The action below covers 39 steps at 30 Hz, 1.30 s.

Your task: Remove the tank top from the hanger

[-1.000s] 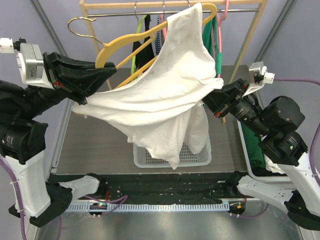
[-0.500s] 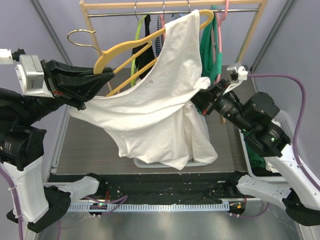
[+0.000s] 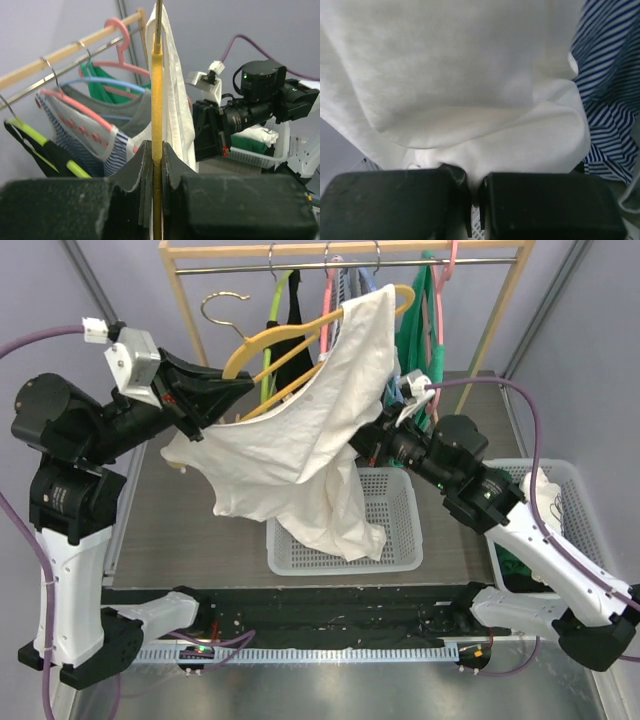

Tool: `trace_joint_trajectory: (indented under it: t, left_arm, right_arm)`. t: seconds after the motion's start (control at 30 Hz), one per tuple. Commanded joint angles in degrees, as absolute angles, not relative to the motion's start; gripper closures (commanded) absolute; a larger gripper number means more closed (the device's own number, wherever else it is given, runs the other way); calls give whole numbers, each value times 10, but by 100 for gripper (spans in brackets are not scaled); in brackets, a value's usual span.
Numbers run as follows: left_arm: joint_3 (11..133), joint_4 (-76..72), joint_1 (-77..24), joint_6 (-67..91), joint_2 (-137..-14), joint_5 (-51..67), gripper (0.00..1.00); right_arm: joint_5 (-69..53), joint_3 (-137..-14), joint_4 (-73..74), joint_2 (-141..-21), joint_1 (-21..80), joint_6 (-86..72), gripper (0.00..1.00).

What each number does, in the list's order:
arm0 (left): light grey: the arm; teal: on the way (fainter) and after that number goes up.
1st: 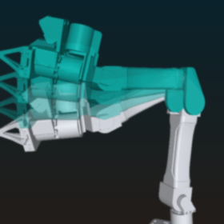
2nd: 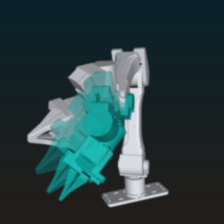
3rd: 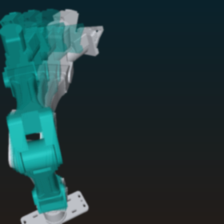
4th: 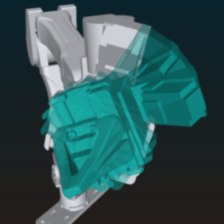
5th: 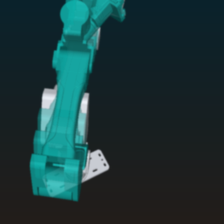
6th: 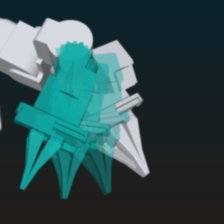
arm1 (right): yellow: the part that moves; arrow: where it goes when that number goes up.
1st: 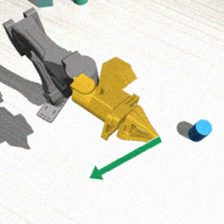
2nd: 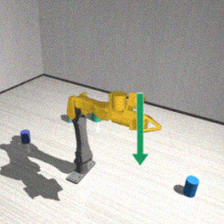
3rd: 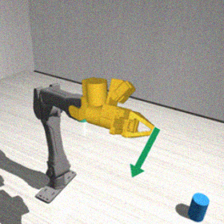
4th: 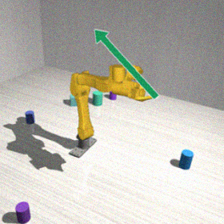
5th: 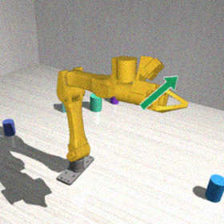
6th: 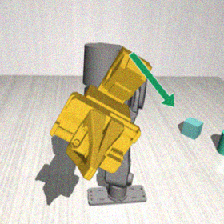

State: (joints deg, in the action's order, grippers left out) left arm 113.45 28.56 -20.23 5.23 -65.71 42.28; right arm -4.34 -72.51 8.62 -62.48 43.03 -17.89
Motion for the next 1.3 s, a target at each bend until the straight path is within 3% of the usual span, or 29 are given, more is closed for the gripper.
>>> trace_joint_trajectory:
  t: [0.0, 0.1, 0.17, 0.3, 0.4, 0.7, 1.0, 1.27]
  left_arm:
    - [1068, 300, -200, 27, -611, 408, 100]
    - [1000, 315, -200, 19, -578, 405, 100]
    - [961, 318, -200, 18, -560, 407, 100]
    - [926, 330, -200, 20, -549, 415, 100]
    - [910, 335, -200, 18, -548, 424, 100]
    - [872, 349, -200, 18, -549, 455, 100]
    - [895, 390, -201, 22, -548, 497, 100]
    - [909, 432, -202, 3, -553, 516, 100]
  right_arm:
    - [-12, -637, 71, -546, 432, -199, 99]
    - [-4, -555, 96, -498, 432, -229, 98]
    - [19, -510, 112, -474, 432, -239, 89]
    - [55, -501, 182, -433, 432, -237, 50]
    - [81, -541, 220, -418, 432, -227, 37]
    - [20, -655, 177, -433, 432, -215, 36]
    - [25, -670, 107, -506, 432, -198, 41]
    - [28, -666, 102, -503, 432, -200, 42]
